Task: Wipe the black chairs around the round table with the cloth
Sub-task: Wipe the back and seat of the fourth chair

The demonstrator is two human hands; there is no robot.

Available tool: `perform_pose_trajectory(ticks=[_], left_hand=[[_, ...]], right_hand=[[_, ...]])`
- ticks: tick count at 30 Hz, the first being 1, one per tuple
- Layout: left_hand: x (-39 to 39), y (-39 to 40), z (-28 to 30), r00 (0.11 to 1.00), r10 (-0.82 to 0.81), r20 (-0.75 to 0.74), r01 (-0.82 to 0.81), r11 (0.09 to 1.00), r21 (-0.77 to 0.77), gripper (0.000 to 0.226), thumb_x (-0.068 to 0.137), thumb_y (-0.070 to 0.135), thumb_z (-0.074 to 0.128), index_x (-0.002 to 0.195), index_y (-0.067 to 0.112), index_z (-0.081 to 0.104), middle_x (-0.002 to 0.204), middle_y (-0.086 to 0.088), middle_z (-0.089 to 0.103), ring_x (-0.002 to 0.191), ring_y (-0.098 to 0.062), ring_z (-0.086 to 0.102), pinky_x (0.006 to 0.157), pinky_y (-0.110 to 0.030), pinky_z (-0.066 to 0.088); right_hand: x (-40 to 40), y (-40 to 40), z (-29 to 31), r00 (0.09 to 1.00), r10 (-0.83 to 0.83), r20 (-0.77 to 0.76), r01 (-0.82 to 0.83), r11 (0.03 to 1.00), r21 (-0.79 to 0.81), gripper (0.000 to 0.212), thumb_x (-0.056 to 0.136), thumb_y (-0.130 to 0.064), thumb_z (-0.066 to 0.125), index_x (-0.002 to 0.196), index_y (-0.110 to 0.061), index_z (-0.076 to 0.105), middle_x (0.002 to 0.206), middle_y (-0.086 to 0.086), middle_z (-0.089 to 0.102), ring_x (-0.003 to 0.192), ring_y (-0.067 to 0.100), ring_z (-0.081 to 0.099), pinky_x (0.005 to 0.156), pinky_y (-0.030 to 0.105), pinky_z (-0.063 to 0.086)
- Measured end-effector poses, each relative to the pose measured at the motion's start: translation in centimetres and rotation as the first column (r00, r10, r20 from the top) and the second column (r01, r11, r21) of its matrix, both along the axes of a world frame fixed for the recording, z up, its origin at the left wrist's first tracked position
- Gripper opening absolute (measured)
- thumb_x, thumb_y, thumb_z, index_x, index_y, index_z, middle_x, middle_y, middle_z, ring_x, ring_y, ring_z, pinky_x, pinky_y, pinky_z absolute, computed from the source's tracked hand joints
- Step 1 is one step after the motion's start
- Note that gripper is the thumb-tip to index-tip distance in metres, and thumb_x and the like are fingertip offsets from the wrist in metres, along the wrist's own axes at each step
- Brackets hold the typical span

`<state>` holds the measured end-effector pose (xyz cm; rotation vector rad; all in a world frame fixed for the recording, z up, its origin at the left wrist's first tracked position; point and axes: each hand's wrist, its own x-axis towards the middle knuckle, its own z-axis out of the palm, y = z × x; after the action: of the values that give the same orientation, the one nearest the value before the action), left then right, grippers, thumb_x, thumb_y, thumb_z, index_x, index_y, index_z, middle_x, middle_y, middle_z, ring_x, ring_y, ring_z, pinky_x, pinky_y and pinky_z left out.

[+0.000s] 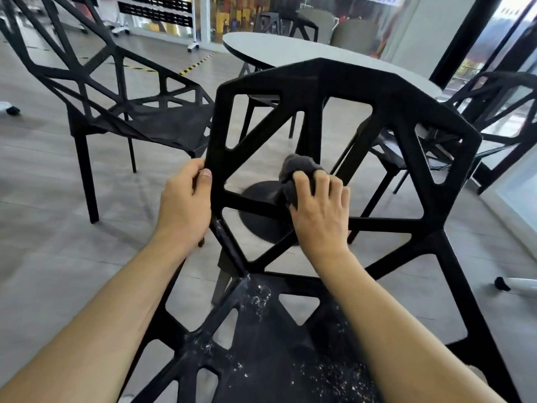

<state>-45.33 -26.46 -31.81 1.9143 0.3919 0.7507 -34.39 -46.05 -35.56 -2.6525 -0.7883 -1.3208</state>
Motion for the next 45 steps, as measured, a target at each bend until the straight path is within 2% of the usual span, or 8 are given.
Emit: perform_pose_trajectory(ticks=[9, 13, 19, 26, 29, 36, 41, 45], left_hand=[[-0.1, 0.0, 0.1, 1.0, -0.005, 0.004, 0.005, 1.0, 0.027, 0.028, 0.107, 0.021, 0.041, 0.124, 0.02, 0.063, 0.091, -0.008, 0.071, 0.079, -0.019, 0.059, 0.059, -0.011, 0.043], [-0.3, 0.0, 0.2, 1.0, -0.007, 0.005, 0.007, 1.0, 0.018, 0.027, 0.107, 0.02, 0.041, 0.124, 0.019, 0.063, 0.088, -0.008, 0.067, 0.075, -0.017, 0.056, 0.058, -0.007, 0.038], [-0.2, 0.1, -0.2, 1.0, 0.013, -0.011, -0.013, 0.998, 0.056, 0.021, 0.107, 0.019, 0.04, 0.111, 0.021, 0.061, 0.073, 0.008, 0.058, 0.066, -0.005, 0.053, 0.058, -0.015, 0.037], [-0.1, 0.2, -0.3, 1.0, 0.009, 0.013, -0.01, 0.997, 0.076, 0.023, 0.107, 0.02, 0.04, 0.113, 0.022, 0.062, 0.083, -0.004, 0.067, 0.078, -0.016, 0.059, 0.068, -0.023, 0.044], [0.2, 0.4, -0.5, 1.0, 0.01, 0.015, -0.011, 0.998, 0.067, 0.025, 0.107, 0.021, 0.04, 0.116, 0.025, 0.063, 0.089, 0.001, 0.071, 0.083, -0.013, 0.063, 0.069, -0.02, 0.046], [0.4, 0.4, -0.6, 1.0, 0.014, 0.005, -0.014, 0.997, 0.081, 0.026, 0.107, 0.021, 0.04, 0.118, 0.022, 0.063, 0.091, 0.007, 0.07, 0.088, -0.014, 0.064, 0.073, -0.026, 0.048], [0.3, 0.5, -0.7, 1.0, 0.015, 0.002, -0.015, 0.998, 0.068, 0.024, 0.107, 0.022, 0.041, 0.117, 0.018, 0.064, 0.089, 0.008, 0.068, 0.085, -0.014, 0.062, 0.066, -0.018, 0.042], [0.5, 0.6, -0.9, 1.0, -0.019, 0.007, 0.019, 1.0, 0.007, 0.027, 0.107, 0.022, 0.04, 0.12, 0.025, 0.064, 0.093, 0.0, 0.073, 0.088, -0.023, 0.066, 0.072, -0.033, 0.051]], right_hand=[[-1.5, 0.2, 0.5, 0.997, -0.041, -0.06, 0.04, 0.999, -0.007, 0.047, 0.082, -0.023, 0.071, 0.125, -0.016, 0.055, 0.111, 0.013, 0.054, 0.094, 0.034, 0.049, 0.077, 0.044, 0.039], [-3.3, -0.6, -2.7, 0.938, -0.125, -0.323, 0.204, 0.953, 0.223, 0.047, 0.082, -0.028, 0.068, 0.124, -0.012, 0.051, 0.11, 0.017, 0.052, 0.09, 0.036, 0.049, 0.075, 0.046, 0.045], [-7.0, -3.9, -9.5, 0.844, -0.126, -0.522, 0.206, 0.974, 0.098, 0.044, 0.078, -0.023, 0.073, 0.114, -0.014, 0.049, 0.1, 0.014, 0.053, 0.088, 0.037, 0.054, 0.073, 0.047, 0.05], [-6.4, -1.1, -1.4, 0.957, 0.211, -0.198, -0.084, 0.857, 0.508, 0.033, 0.088, -0.018, 0.062, 0.118, -0.005, 0.057, 0.113, 0.014, 0.05, 0.101, 0.029, 0.047, 0.091, 0.039, 0.042], [-2.6, 0.2, 2.8, 0.99, 0.113, -0.08, -0.06, 0.873, 0.485, 0.04, 0.092, -0.023, 0.063, 0.129, -0.012, 0.056, 0.124, 0.013, 0.051, 0.11, 0.03, 0.047, 0.098, 0.039, 0.037], [-1.9, -2.3, -0.9, 0.972, 0.073, -0.224, -0.029, 0.98, 0.195, 0.058, 0.082, -0.018, 0.072, 0.135, -0.017, 0.048, 0.132, 0.019, 0.045, 0.109, 0.037, 0.044, 0.095, 0.055, 0.046], [-1.5, -2.2, 6.4, 0.971, 0.232, -0.059, -0.189, 0.894, 0.406, 0.045, 0.09, -0.016, 0.065, 0.133, -0.009, 0.054, 0.124, 0.014, 0.05, 0.109, 0.03, 0.046, 0.098, 0.046, 0.043], [0.8, 1.5, 13.2, 0.964, 0.251, 0.084, -0.264, 0.879, 0.398, 0.048, 0.093, -0.03, 0.062, 0.139, -0.017, 0.054, 0.135, 0.008, 0.052, 0.115, 0.028, 0.048, 0.1, 0.038, 0.039]])
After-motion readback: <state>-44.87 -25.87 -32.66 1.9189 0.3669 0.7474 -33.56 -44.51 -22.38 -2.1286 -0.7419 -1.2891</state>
